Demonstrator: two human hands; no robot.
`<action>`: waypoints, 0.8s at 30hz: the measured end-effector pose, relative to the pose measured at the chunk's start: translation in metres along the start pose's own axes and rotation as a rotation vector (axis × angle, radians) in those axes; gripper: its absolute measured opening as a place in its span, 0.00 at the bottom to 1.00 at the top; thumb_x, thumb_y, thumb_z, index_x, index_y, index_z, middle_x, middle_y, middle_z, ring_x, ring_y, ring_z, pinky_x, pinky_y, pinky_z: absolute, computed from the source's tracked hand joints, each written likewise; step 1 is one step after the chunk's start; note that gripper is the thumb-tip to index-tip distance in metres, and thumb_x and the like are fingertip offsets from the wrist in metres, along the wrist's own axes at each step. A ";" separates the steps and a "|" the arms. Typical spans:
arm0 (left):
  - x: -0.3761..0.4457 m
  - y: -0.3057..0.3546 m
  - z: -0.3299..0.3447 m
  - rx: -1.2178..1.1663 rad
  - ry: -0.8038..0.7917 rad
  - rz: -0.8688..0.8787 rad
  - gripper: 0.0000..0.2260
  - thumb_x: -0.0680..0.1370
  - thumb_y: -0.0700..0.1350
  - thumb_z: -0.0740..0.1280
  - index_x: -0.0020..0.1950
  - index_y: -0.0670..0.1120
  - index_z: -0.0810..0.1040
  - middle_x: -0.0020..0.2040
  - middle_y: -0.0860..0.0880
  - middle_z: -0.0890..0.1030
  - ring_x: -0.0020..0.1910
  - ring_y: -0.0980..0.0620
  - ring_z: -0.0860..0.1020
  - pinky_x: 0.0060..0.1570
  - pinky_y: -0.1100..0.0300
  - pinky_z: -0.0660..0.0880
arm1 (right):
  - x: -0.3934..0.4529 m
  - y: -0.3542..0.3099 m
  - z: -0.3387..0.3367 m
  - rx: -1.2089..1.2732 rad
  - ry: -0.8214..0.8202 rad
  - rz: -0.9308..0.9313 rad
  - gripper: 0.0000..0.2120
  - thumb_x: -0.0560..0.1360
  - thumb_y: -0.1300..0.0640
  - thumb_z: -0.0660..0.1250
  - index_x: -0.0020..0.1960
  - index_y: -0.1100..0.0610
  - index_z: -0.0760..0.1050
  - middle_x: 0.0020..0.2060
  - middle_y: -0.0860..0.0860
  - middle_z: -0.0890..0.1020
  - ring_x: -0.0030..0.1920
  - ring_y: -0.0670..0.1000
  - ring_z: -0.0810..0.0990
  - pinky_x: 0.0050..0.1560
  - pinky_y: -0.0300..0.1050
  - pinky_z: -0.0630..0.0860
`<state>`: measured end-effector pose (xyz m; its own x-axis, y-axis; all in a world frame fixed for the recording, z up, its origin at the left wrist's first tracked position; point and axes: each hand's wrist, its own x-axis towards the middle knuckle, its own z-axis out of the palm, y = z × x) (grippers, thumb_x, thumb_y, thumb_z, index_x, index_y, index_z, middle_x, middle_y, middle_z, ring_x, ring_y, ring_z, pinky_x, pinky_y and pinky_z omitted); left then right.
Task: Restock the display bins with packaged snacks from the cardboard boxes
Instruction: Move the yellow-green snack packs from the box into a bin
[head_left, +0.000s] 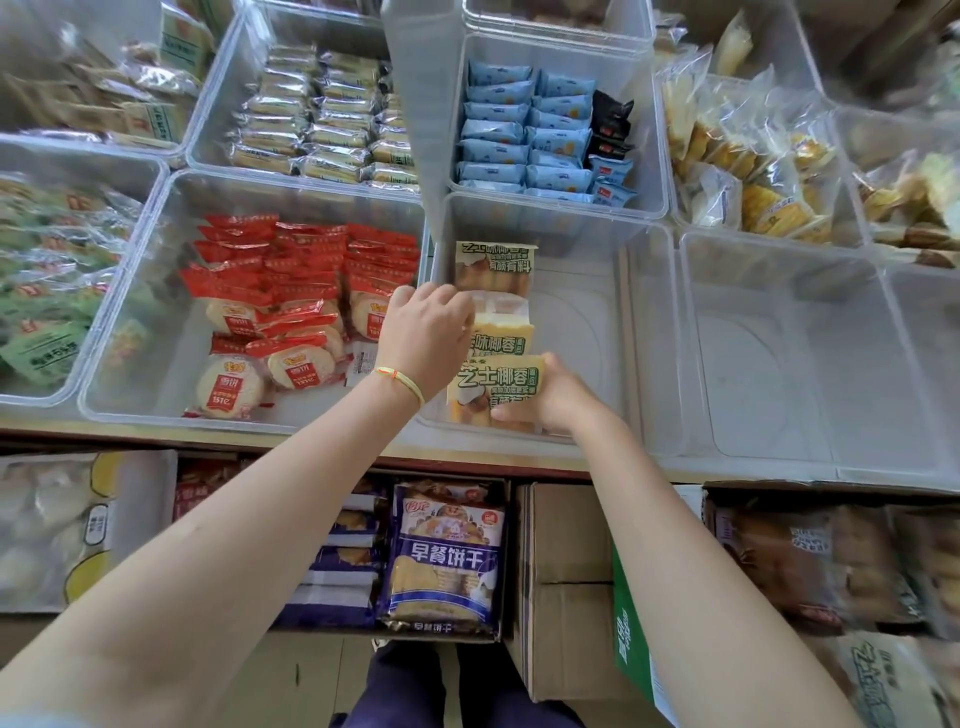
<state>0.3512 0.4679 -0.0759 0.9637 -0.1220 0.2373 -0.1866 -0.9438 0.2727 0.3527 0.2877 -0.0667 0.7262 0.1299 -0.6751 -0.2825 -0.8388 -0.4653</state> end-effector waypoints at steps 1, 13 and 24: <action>0.000 -0.002 0.001 0.035 -0.066 -0.020 0.05 0.76 0.46 0.69 0.51 0.47 0.80 0.48 0.49 0.81 0.51 0.44 0.77 0.53 0.50 0.68 | -0.003 0.002 -0.002 0.012 -0.007 0.015 0.39 0.59 0.42 0.81 0.62 0.52 0.68 0.53 0.46 0.80 0.55 0.50 0.79 0.57 0.49 0.75; 0.018 0.000 0.002 0.107 -0.180 0.097 0.05 0.76 0.41 0.68 0.41 0.49 0.81 0.43 0.52 0.80 0.45 0.48 0.73 0.49 0.53 0.65 | -0.001 0.010 0.003 -0.063 0.047 0.053 0.32 0.67 0.52 0.81 0.61 0.52 0.63 0.48 0.47 0.77 0.51 0.51 0.76 0.49 0.45 0.71; -0.009 -0.008 0.020 -0.053 -0.037 0.061 0.07 0.78 0.43 0.67 0.44 0.49 0.84 0.44 0.51 0.84 0.51 0.46 0.79 0.65 0.46 0.63 | 0.008 0.016 -0.001 0.015 -0.017 0.036 0.35 0.66 0.54 0.81 0.62 0.51 0.60 0.48 0.47 0.77 0.51 0.51 0.77 0.48 0.47 0.72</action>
<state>0.3483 0.4699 -0.0990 0.9566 -0.1908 0.2201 -0.2537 -0.9170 0.3079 0.3549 0.2747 -0.0793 0.7047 0.1094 -0.7010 -0.3176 -0.8349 -0.4496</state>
